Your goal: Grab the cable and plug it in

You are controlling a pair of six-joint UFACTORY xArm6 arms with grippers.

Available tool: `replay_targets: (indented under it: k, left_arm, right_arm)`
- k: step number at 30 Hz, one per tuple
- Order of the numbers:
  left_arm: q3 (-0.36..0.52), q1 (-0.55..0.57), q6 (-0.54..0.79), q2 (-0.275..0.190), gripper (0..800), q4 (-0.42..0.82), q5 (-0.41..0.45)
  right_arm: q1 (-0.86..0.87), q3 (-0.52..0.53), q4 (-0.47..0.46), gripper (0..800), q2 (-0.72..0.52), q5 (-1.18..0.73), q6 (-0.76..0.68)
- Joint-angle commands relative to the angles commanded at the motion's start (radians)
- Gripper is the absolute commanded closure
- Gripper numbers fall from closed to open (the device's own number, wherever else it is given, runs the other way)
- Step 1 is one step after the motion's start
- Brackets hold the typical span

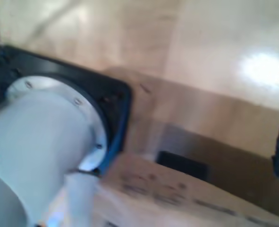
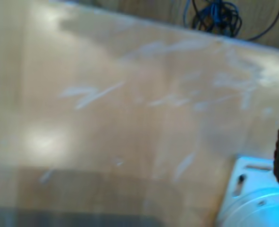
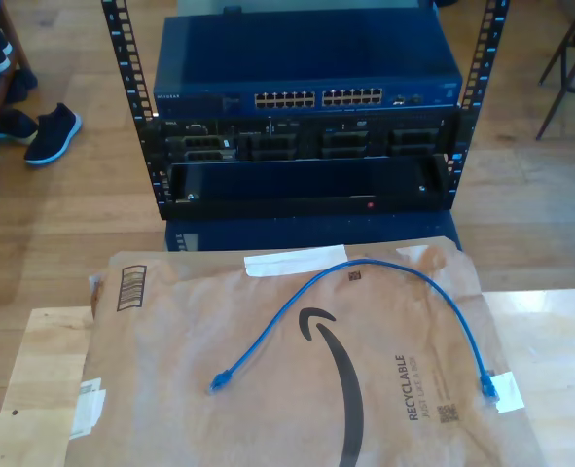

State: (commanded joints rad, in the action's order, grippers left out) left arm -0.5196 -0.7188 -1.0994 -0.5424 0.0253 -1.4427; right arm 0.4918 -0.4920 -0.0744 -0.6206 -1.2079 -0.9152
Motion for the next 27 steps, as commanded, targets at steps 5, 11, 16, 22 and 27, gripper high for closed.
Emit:
replay_targets:
  k: [5,11,16,22,27]
  left_arm:
    - [0.002,0.04,-0.029,0.0,0,-0.146,-0.005]
    - [0.002,0.075,-0.029,0.0,0,-0.213,0.0]
    - [-0.023,0.152,-0.046,0.003,0,-0.215,0.037]
    - [-0.048,0.321,-0.212,0.044,0,-0.215,0.078]
    - [-0.064,0.404,-0.25,0.06,0,-0.215,0.155]
  right_arm:
    - [-0.293,-0.012,0.002,6,0.017,0.0,-0.256]
    - [-0.709,-0.109,0.02,6,0.13,0.005,-0.546]
    - [-0.941,-0.27,0.021,6,0.328,0.011,-0.707]
    - [-1.089,-0.405,0.103,6,0.5,0.071,-0.753]
    - [-1.117,-0.417,0.112,9,0.517,0.192,-0.755]
